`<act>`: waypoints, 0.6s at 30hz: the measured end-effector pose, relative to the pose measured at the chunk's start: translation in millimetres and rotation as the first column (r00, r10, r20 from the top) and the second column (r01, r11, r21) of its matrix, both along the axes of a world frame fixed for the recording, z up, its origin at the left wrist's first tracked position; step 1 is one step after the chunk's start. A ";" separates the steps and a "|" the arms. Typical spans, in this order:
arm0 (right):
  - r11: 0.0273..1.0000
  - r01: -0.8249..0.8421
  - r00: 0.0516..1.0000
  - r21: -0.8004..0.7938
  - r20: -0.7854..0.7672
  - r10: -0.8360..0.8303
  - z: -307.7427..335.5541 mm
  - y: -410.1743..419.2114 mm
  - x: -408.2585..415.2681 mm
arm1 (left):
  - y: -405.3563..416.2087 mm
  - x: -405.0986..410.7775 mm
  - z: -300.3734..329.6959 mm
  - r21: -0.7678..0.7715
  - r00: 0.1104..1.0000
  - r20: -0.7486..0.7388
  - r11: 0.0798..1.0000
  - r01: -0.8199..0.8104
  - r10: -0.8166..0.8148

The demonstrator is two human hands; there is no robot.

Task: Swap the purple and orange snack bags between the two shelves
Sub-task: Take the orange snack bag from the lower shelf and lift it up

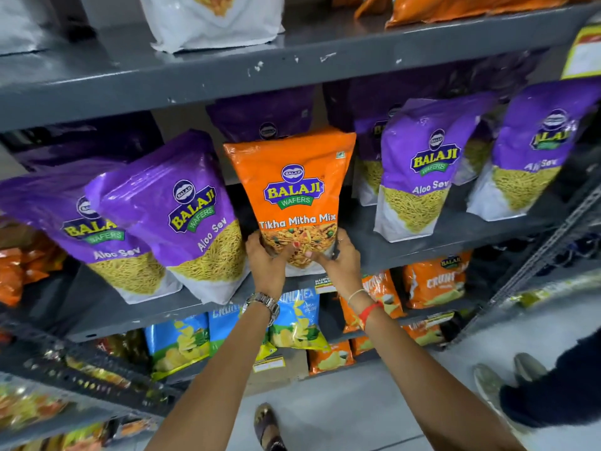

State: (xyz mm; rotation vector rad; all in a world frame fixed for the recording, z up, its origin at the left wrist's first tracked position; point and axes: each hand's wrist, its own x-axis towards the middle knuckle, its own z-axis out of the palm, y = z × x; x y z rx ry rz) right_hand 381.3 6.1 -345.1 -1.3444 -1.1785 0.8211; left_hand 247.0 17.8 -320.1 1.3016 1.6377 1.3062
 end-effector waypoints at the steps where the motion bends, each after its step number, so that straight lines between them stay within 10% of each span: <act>1: 1.000 0.013 1.000 0.005 0.008 -0.013 -0.7 -6.5 1.5 | -4.4 1.3 0.0 0.007 1.000 -0.008 1.000 0.009 -0.009; 18: 0.958 0.017 1.000 0.288 0.017 -0.023 115.0 -97.5 -28.2 | -111.5 -44.3 116.4 0.390 0.996 0.039 0.917 -0.084 0.074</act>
